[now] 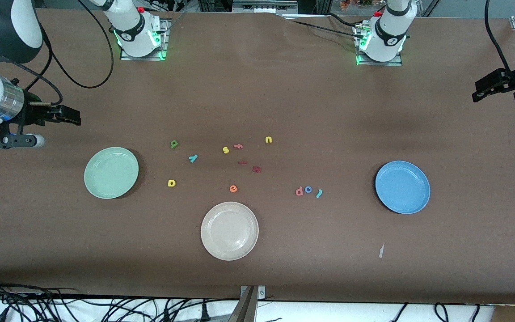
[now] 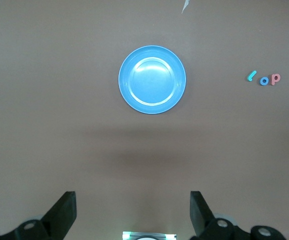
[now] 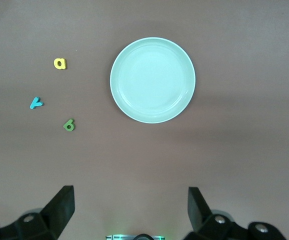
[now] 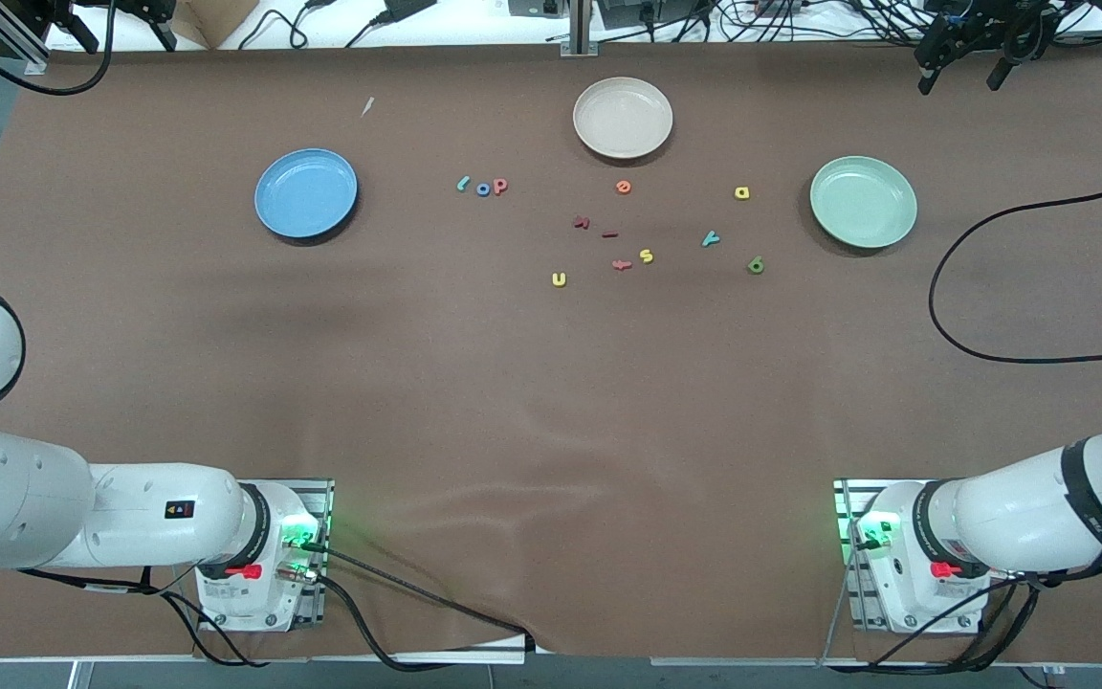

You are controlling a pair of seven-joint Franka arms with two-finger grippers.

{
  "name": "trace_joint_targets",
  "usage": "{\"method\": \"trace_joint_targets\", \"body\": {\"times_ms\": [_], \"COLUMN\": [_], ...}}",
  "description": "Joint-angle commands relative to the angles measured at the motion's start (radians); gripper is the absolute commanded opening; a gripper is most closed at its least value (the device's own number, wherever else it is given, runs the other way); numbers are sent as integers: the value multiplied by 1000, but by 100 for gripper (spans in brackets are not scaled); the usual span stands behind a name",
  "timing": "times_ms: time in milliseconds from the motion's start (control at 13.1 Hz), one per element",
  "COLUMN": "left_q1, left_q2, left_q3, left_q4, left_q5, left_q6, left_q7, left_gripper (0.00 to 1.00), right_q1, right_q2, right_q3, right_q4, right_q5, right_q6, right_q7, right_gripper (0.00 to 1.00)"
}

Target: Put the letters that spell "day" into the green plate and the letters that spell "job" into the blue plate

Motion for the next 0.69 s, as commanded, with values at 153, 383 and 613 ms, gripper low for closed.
{"method": "trace_joint_targets", "body": {"times_ms": [153, 383, 613], "left_q1": [-5, -4, 1], "left_q2": [14, 13, 10], "left_q3": [-3, -3, -1], "left_q4": [32, 34, 34], "left_q5": [-23, -51, -75], "left_q6": [-17, -23, -51], "left_q7": [-10, -10, -9], "left_gripper": [100, 100, 100], "right_q1": [-2, 2, 22], "right_q2": [-17, -9, 25], "right_q3": [5, 5, 13], "right_q4": [-9, -12, -12], "right_q5": [13, 10, -3], "right_q6": [25, 29, 74], "right_q7": [15, 15, 9], "right_gripper": [100, 100, 100]}}
